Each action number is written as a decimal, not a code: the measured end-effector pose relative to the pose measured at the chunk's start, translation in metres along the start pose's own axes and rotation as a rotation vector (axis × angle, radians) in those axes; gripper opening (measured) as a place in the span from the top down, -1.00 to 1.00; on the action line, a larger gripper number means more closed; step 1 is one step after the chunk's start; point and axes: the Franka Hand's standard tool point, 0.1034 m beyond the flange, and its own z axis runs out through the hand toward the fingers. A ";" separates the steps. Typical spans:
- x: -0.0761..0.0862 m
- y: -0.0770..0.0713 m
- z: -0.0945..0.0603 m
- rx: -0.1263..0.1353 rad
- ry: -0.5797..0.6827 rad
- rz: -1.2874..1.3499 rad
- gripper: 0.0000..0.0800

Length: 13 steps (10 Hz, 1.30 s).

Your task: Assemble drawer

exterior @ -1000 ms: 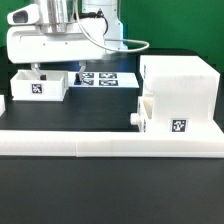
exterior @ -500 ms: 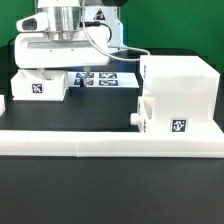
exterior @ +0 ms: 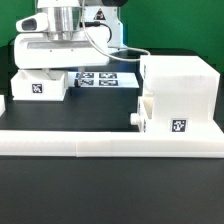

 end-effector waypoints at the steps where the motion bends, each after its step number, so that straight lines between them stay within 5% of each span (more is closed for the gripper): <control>1: 0.000 0.000 0.000 0.000 0.000 0.000 0.37; 2: 0.000 0.000 0.000 0.000 0.000 0.000 0.80; 3: 0.001 0.000 0.000 -0.002 0.003 0.000 0.89; 9: 0.003 -0.003 -0.002 0.004 -0.002 -0.008 0.89; 13: 0.055 -0.035 -0.033 0.060 -0.032 -0.092 0.89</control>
Offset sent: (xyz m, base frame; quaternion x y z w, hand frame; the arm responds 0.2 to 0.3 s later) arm 0.0000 0.0000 0.0000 0.0000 0.0000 0.0000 1.0000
